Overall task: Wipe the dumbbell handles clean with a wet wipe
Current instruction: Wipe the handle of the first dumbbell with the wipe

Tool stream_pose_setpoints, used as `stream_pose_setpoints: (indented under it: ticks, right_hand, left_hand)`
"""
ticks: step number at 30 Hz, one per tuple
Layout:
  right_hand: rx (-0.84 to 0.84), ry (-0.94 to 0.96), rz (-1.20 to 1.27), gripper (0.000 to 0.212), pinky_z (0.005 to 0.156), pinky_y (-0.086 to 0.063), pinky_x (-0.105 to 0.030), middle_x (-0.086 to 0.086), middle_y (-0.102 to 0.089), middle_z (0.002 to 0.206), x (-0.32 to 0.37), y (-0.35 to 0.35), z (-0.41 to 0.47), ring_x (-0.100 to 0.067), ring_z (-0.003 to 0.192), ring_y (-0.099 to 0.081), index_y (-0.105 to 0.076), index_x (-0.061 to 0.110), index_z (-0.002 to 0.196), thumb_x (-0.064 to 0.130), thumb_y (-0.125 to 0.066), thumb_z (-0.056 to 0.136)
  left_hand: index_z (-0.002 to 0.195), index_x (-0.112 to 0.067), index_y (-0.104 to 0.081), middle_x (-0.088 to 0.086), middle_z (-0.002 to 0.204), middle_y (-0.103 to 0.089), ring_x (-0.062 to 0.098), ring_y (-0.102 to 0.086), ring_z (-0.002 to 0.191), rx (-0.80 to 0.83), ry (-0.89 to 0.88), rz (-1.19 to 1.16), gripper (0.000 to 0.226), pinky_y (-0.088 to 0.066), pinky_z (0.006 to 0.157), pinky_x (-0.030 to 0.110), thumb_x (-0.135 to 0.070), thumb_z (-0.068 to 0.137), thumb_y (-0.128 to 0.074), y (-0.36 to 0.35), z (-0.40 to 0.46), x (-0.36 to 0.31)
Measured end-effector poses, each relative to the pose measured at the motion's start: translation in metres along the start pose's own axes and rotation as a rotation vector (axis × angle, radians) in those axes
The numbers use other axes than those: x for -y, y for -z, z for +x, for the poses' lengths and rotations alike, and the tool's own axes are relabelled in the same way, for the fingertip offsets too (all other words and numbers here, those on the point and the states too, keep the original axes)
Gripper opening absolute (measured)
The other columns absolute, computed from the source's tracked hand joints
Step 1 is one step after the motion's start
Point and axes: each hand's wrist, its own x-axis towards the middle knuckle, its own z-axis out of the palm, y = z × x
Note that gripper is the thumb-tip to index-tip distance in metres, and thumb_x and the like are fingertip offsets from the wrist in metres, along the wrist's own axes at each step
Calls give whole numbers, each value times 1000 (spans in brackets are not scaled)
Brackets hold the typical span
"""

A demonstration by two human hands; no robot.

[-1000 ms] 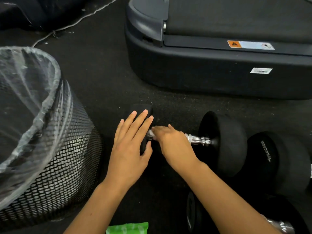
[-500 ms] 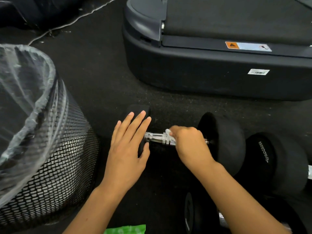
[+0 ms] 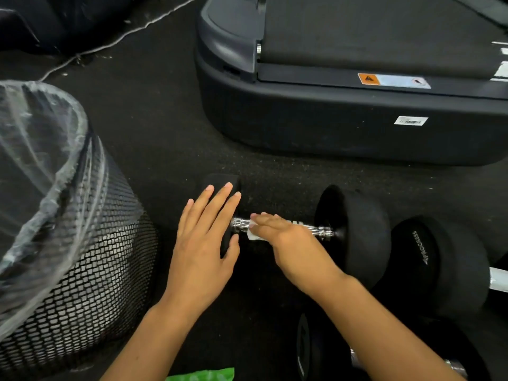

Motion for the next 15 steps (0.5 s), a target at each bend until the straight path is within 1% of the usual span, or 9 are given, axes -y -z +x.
stream_pose_setpoints:
  ticks: [1, 2, 3, 4, 6, 8, 10, 13, 15]
  right_hand:
    - [0, 21, 1, 42, 105, -32, -29, -13, -57, 128, -6, 4, -4, -27, 120, -52, -62, 7, 119, -6, -47, 82]
    - [-23, 23, 4, 42, 100, -40, -30, -11, -60, 124, -8, 10, -8, -27, 116, -54, -65, 10, 115, -9, -56, 78]
    - [-75, 16, -3, 41, 90, -47, -32, -9, -63, 115, -9, 16, -13, -25, 107, -56, -68, 12, 109, -9, -63, 75]
    - [-123, 0, -1, 37, 80, -50, -31, -6, -62, 107, -8, 19, -18, -22, 99, -55, -70, 15, 104, -6, -67, 74]
    - [-218, -48, 28, 28, 69, -48, -26, -1, -54, 95, -4, 25, -27, -15, 86, -48, -71, 17, 98, 0, -69, 76]
    - [-354, -44, 38, 23, 63, -45, -23, 0, -55, 84, -1, 29, -34, -15, 77, -51, -72, 13, 90, -2, -69, 74]
    - [-486, -40, 81, 17, 67, -44, -21, 1, -59, 80, 2, 37, -38, -15, 73, -56, -73, 12, 86, 4, -64, 74]
    - [-548, -42, 167, 14, 74, -44, -15, 5, -63, 83, 7, 49, -41, -10, 78, -59, -72, 15, 85, 6, -68, 76]
    - [-555, -80, 210, 21, 74, -46, -14, 10, -64, 85, 7, 57, -44, -5, 80, -59, -70, 19, 89, 3, -73, 75]
  left_hand:
    - [143, -19, -32, -4, 152, -25, 14, -13, 143, 8, -13, 6, 68, -6, 117, 36, -21, 83, -64, 1, -1, 0]
    - [144, -21, -29, -3, 153, -23, 14, -11, 143, 17, -29, 8, 68, -4, 117, 36, -30, 85, -60, 1, -2, 0]
    - [145, -21, -27, -4, 153, -22, 14, -11, 143, 26, -37, -8, 69, -2, 117, 35, -39, 85, -56, 3, -2, -1]
    - [144, -21, -27, -5, 152, -23, 13, -11, 143, 35, -40, -48, 70, -2, 117, 34, -46, 83, -52, 5, -3, -3]
    - [139, -22, -36, -7, 148, -33, 8, -18, 141, 62, -76, -156, 66, -6, 116, 33, -51, 81, -51, 9, -3, -11]
    - [129, -24, -49, -9, 138, -47, 4, -29, 136, 79, -131, -240, 54, -17, 114, 33, -49, 82, -53, 9, 0, -20]
    - [120, -23, -59, -10, 128, -55, 2, -42, 127, 54, -129, -323, 44, -30, 109, 32, -44, 82, -56, 5, 4, -31]
    - [109, -20, -67, -10, 112, -65, -2, -57, 107, -27, -53, -463, 27, -47, 93, 28, -26, 82, -67, -1, 13, -47]
    - [103, -17, -69, -9, 100, -68, -3, -62, 96, -103, -40, -475, 23, -51, 85, 23, -11, 81, -69, -6, 19, -55]
